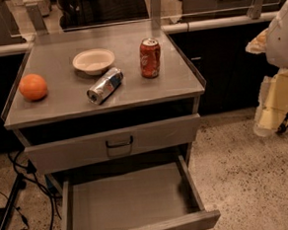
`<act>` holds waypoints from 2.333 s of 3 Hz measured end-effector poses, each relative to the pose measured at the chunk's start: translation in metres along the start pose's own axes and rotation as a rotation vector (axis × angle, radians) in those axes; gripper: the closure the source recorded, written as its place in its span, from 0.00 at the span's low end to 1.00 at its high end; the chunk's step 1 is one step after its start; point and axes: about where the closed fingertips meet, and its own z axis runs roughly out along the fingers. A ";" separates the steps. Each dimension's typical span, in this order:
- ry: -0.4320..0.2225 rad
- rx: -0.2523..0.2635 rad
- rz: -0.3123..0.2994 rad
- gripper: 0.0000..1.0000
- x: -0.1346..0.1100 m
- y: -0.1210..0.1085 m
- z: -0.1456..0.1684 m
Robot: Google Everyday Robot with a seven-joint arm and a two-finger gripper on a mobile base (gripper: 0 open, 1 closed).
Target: Place redbull can into middle drawer
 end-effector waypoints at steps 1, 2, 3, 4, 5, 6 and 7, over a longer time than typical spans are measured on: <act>-0.004 0.004 -0.003 0.00 -0.001 -0.001 -0.001; -0.062 0.016 -0.095 0.00 -0.039 -0.021 0.002; -0.111 0.002 -0.212 0.00 -0.084 -0.035 0.012; -0.145 -0.019 -0.278 0.00 -0.111 -0.040 0.022; -0.150 -0.023 -0.283 0.00 -0.114 -0.040 0.024; -0.185 -0.003 -0.321 0.00 -0.129 -0.045 0.030; -0.224 0.045 -0.379 0.00 -0.159 -0.074 0.046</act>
Offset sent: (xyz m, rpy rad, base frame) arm 0.0674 0.0752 0.0235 0.0635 -0.0861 0.2503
